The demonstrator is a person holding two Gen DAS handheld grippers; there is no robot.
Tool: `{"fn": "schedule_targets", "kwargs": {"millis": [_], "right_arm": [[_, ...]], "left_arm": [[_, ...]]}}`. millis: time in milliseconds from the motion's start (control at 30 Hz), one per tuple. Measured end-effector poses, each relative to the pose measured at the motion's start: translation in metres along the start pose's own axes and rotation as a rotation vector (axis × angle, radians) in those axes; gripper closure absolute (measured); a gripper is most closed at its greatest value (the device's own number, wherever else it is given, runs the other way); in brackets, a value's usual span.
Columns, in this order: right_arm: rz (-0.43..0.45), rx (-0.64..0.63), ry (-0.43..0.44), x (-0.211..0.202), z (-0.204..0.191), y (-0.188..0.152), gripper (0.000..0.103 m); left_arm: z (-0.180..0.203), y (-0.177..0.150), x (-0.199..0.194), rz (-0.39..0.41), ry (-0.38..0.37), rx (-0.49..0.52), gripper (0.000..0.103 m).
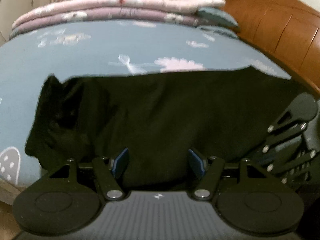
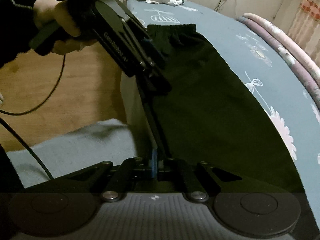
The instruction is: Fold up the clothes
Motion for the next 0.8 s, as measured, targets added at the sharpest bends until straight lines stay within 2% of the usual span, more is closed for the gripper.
{"fn": "schedule_targets", "kwargs": {"millis": [33,100,167,300,333,400,467,700,800], "right_arm": [[0.004,0.009,-0.004,-0.002,0.002,0.000,0.101],[0.015,0.009,-0.034,-0.008,0.006,0.001,0.095],[0.011,-0.029,-0.082,-0.014,0.007,0.001,0.094],[0.007,-0.087,-0.140,-0.014,0.010,0.003,0.091],[0.007,-0.098,-0.147,-0.014,0.010,0.004,0.090],[0.003,-0.116,-0.152,-0.011,0.009,0.005,0.081],[0.000,-0.126,-0.148,-0.006,0.006,0.005,0.078],[-0.031,-0.150,-0.166,0.005,0.001,0.001,0.079],[-0.015,-0.124,-0.182,0.001,0.004,0.003,0.089]], "left_arm": [[0.001,-0.002,-0.001,-0.004,-0.006,0.009,0.037],[0.006,-0.003,-0.007,-0.028,-0.036,0.028,0.037],[0.010,-0.002,-0.019,0.005,-0.061,0.056,0.037],[0.022,-0.002,-0.033,0.082,0.003,0.189,0.037],[0.025,-0.002,-0.033,0.085,0.009,0.217,0.037],[0.032,-0.006,-0.030,0.071,0.006,0.260,0.036],[0.039,-0.009,-0.028,0.065,0.002,0.302,0.036],[0.062,-0.008,-0.020,0.079,0.007,0.416,0.035],[0.070,-0.007,-0.013,0.087,0.022,0.472,0.035]]}}
Point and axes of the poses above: each gripper's, at about its wrist camera, not at the fingertips, and x roughly the way its jaws point, z to its right, y to its top, the point moved 5 cm from there along x, roughly the way its jaws point, and after that the axes turned 10 degrees about -x, right-handed, at the moved point
